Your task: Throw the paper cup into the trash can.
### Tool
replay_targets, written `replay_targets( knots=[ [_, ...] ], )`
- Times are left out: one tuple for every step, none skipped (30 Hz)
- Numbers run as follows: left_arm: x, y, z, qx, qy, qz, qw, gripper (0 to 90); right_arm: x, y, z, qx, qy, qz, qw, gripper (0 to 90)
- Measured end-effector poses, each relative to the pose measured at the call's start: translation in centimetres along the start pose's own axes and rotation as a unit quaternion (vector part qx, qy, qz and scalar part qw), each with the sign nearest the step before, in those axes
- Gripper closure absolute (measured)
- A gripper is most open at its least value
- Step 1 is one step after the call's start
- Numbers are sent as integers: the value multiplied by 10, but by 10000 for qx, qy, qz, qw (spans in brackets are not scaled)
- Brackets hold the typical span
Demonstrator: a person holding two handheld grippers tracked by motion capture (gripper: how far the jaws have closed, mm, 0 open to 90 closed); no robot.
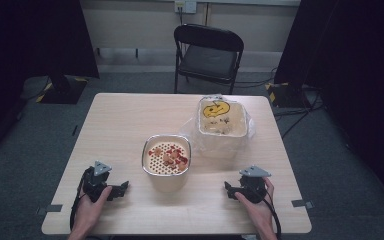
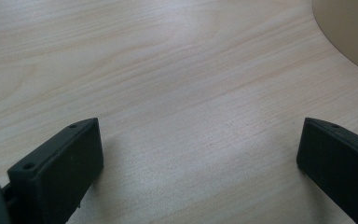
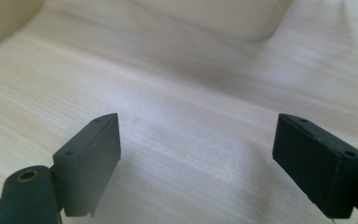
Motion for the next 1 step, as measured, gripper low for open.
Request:
replay_targets(
  knots=[
    [0,0,0,0,2,1,10000,0,2,0,2,-2,-41,36,10000,137]
  ],
)
Point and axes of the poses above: each handheld gripper's, and its own axes: x roughly forward along the jaws, z roughly out of its underside, y roughly to its right, the point moved 8 cm from there along x, roughly forward along the jaws, and after that the axes turned 15 degrees about x, right-handed, at the moved point
